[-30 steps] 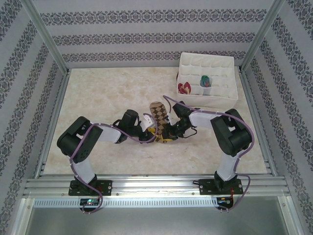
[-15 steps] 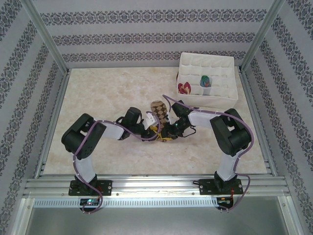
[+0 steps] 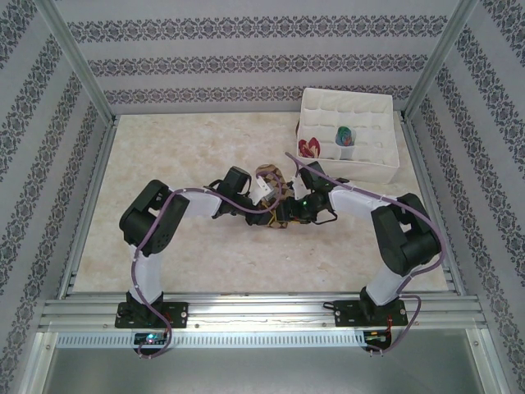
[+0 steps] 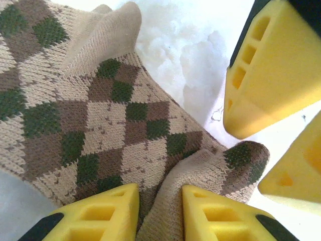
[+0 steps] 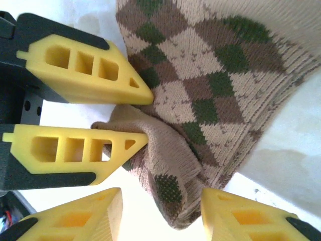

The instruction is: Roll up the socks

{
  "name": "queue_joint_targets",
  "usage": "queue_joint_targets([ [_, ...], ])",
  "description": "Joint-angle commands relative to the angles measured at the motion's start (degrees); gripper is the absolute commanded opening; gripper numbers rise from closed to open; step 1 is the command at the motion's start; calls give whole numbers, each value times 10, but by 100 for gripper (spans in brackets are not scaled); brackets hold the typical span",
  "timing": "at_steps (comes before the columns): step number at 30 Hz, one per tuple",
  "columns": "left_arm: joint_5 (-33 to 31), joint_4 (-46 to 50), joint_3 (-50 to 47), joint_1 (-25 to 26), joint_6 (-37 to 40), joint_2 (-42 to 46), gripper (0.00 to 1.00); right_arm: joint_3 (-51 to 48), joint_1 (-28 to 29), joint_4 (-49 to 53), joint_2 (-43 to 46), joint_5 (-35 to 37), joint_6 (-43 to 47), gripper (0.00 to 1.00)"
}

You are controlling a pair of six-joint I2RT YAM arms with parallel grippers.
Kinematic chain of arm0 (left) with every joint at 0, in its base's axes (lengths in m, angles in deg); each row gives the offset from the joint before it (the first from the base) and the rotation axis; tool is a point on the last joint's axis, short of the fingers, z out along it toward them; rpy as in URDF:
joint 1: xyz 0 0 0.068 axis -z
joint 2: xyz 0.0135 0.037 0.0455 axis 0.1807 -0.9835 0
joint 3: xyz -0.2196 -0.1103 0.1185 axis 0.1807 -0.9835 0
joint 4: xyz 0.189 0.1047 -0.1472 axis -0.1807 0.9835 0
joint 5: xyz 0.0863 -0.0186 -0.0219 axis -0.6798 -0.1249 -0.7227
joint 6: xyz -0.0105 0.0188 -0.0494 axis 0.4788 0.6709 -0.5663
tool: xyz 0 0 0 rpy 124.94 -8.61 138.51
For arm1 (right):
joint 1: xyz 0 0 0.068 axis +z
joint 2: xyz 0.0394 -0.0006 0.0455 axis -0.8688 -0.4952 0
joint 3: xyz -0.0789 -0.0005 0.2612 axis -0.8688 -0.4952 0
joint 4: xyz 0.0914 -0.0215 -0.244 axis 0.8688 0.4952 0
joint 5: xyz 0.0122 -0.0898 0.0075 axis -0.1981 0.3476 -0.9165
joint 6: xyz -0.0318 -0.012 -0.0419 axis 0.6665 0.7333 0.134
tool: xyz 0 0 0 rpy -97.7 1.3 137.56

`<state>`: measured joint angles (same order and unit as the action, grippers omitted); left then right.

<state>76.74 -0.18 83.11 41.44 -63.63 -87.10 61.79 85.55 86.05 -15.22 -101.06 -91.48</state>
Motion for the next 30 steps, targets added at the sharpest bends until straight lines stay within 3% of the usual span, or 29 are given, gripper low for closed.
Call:
queue_joint_targets([
  [1, -39, 93, -5, 6, -38, -40, 28, 8, 3, -5, -1, 42, 9, 46],
  [9, -38, 139, 32, 5, -64, -58, 27, 38, 20, 5, -66, 71, 15, 43],
  [14, -30, 82, 0, 5, -27, -19, 28, 53, 16, 51, -114, 97, 1, 34],
  [24, -57, -143, -169, 6, 201, 169, 41, 64, 8, 134, -138, 127, 22, 24],
  [30, -159, -226, -231, 49, 335, 201, 39, 75, 8, 150, -152, 114, 31, 23],
])
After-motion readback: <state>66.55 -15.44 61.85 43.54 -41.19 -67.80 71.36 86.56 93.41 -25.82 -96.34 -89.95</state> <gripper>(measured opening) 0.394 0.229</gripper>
